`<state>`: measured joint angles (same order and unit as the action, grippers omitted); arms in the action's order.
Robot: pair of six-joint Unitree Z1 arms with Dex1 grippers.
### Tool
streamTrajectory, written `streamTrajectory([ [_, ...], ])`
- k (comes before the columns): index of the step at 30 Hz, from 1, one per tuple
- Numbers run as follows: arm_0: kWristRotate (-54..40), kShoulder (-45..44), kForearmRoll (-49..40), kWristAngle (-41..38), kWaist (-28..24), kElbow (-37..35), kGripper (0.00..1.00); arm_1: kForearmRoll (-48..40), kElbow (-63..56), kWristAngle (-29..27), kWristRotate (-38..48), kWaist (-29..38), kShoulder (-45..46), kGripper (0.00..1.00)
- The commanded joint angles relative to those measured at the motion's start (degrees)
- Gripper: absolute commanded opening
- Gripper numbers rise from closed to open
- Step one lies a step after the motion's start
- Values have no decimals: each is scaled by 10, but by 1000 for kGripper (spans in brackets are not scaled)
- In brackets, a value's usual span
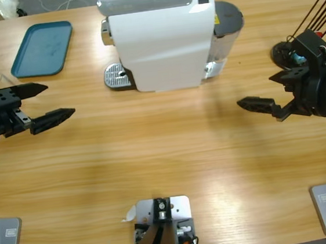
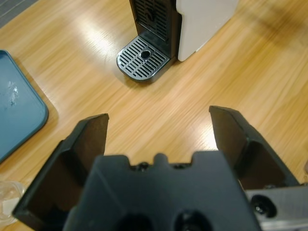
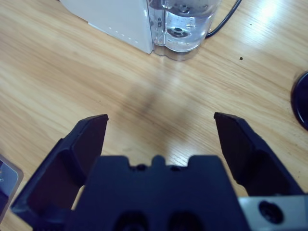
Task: Pour coffee
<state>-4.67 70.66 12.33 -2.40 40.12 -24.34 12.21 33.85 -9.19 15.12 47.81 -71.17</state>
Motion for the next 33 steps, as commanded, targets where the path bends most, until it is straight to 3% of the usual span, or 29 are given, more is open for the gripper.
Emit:
streamTrajectory([
  [1,129,-75,-58,-5,3,-38,915,9,-9,-7,-3,4,12,964],
  [5,168,-79,-203,-84,-36,-156,922,10,-9,-9,-3,4,17,964],
  [12,304,31,-125,-384,-232,-191,890,12,-7,-9,-3,4,17,942],
  [15,424,72,-97,-422,-295,-190,885,13,-7,-9,-3,4,17,931],
  [26,619,186,76,-539,-309,-188,779,15,-6,-8,-3,4,16,904],
  [33,662,262,164,-555,-281,-195,683,15,-6,-9,-4,4,16,895],
])
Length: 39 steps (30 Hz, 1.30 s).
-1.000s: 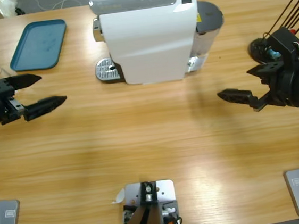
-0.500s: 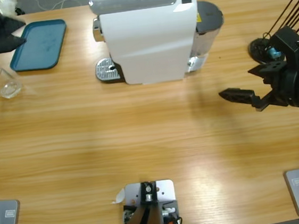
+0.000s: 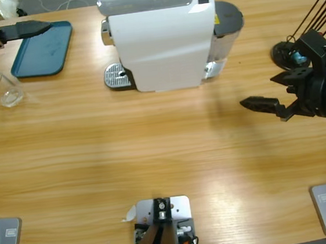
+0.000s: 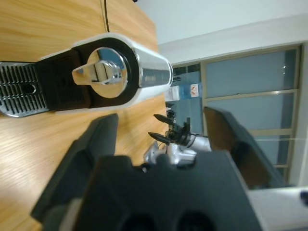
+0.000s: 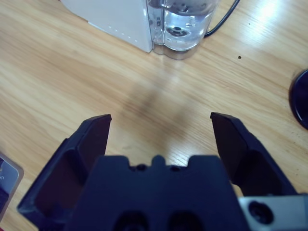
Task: Pour coffee
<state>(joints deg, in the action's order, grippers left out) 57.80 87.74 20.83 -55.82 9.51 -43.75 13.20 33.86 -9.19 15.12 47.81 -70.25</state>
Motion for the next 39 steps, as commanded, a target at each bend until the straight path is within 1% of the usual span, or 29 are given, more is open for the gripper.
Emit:
streamTrajectory([
  [1,41,100,91,-21,31,-2,664,5,-6,-9,-3,4,6,895],
  [2,45,108,100,-21,36,-4,642,5,-6,-9,-3,4,6,895],
  [5,60,137,135,-21,51,-16,642,5,-6,-9,-3,4,6,895],
  [8,69,160,162,-25,54,-30,642,5,-6,-9,-3,4,7,895],
  [10,72,168,169,-29,55,-37,641,6,-6,-9,-4,4,8,895],
  [13,78,175,174,-29,57,-40,609,6,-6,-9,-4,4,8,895],
  [21,96,211,222,-31,75,-41,609,8,-6,-9,-3,4,9,895],
  [24,100,218,228,-32,78,-48,601,9,-6,-8,-3,4,10,895],
  [25,101,220,228,-33,79,-51,556,9,-6,-9,-3,4,10,895],
  [26,102,221,229,-33,79,-53,536,9,-6,-8,-3,4,10,895],
  [28,103,223,233,-33,80,-57,526,10,-6,-8,-4,4,11,895],
  [29,104,223,235,-33,80,-58,472,10,-6,-8,-3,4,11,895],
  [30,104,223,238,-33,80,-58,383,10,-6,-8,-3,4,11,895],
  [32,105,225,245,-33,80,-57,268,10,-6,-8,-3,4,11,895],
  [33,107,226,245,-33,80,-57,236,10,-6,-8,-3,4,11,895],
  [34,107,227,246,-33,80,-56,135,10,-6,-8,-3,4,11,891],
  [35,107,229,251,-34,80,-54,104,10,-6,-8,-3,4,11,890],
  [36,109,230,258,-35,80,-50,42,10,-6,-7,-3,4,11,890],
  [37,110,230,267,-35,80,-46,0,10,-6,-7,-3,4,11,890],
  [39,111,232,284,-35,80,-42,0,10,-6,-7,-3,4,10,890],
])
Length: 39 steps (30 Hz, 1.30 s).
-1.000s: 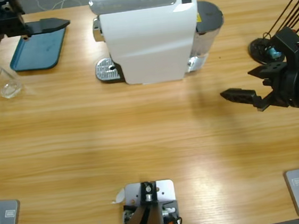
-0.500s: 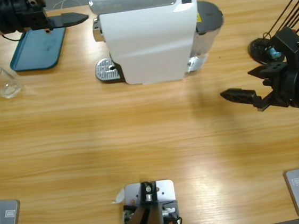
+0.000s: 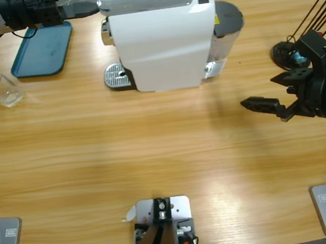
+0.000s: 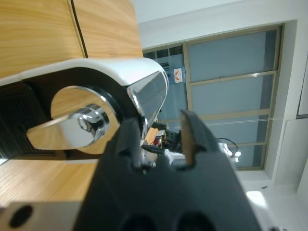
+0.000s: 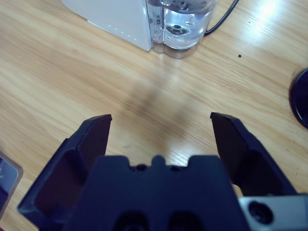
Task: Pour coffee
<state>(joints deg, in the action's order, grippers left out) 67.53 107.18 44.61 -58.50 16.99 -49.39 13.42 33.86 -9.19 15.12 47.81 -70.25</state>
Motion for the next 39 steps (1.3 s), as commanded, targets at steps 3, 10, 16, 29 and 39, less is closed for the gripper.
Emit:
streamTrajectory([
  [3,16,43,72,-15,5,18,0,7,-6,-6,-3,4,10,885],
  [10,38,47,157,-38,10,27,0,7,-6,-6,-3,4,10,885],
  [16,62,-2,165,-36,5,24,0,7,-6,-6,-4,4,10,885],
  [29,-33,-98,49,-10,-2,28,457,7,-6,-6,-3,4,14,888],
  [39,-460,-342,-549,441,63,-56,737,25,6,-18,-2,4,20,989],
])
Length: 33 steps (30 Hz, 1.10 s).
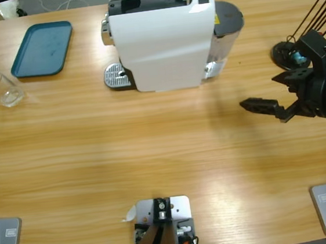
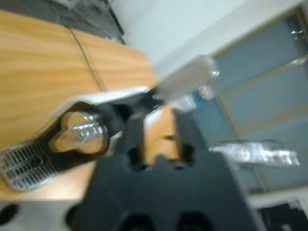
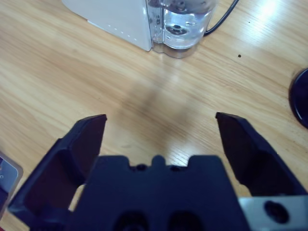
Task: Pour coffee
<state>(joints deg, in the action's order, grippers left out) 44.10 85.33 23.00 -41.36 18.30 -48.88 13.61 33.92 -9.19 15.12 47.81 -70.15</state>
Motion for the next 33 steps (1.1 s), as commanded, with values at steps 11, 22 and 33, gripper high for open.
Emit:
streamTrajectory([
  [11,-381,-260,-434,480,122,33,986,162,77,-153,121,-157,86,959],
  [22,-385,-271,-433,480,117,65,941,101,75,-64,69,-313,19,881],
  [33,-388,-259,-428,483,115,69,945,41,68,-50,49,-350,-74,881],
])
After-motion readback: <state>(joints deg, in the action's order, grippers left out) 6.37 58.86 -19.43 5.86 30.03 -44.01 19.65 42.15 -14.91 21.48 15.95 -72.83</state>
